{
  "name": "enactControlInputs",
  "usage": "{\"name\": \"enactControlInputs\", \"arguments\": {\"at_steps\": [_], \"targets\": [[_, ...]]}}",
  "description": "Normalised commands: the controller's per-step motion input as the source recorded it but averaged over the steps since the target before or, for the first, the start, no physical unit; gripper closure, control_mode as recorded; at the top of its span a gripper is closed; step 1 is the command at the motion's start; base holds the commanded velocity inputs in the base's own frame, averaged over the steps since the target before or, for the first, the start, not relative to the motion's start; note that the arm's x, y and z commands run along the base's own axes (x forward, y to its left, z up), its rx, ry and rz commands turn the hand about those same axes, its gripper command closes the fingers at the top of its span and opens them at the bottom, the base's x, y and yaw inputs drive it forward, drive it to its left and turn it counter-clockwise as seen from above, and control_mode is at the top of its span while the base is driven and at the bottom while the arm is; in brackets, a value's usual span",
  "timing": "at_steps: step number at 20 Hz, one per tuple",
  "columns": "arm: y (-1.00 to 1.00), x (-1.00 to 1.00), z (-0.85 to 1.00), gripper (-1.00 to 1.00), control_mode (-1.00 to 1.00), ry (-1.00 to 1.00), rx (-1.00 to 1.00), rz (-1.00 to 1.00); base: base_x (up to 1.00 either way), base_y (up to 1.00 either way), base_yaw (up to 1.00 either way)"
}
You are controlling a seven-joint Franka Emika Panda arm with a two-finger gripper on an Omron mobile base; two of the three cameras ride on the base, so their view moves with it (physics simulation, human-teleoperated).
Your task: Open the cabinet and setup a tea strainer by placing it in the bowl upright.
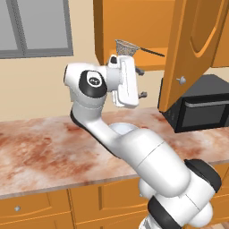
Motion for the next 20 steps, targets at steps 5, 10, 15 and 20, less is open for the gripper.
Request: {"name": "enactControlInputs", "arguments": {"at_steps": [5,10,15,20], "targets": [[-0.52,-0.09,0.00,-1.00,-1.00,0.12,-0.18,-0.01,0.00,0.00,0.00],[-0.78,-0.25,0.06,-1.00,-1.00,0.11,-0.04,-0.04,0.00,0.00,0.00],[-0.83,-0.67,0.12,-1.00,-1.00,0.01,0.00,-0.03,0.00,0.00,0.00],[-0.88,-0.85,0.12,-1.00,-1.00,-0.03,0.04,-0.01,0.00,0.00,0.00]]}}
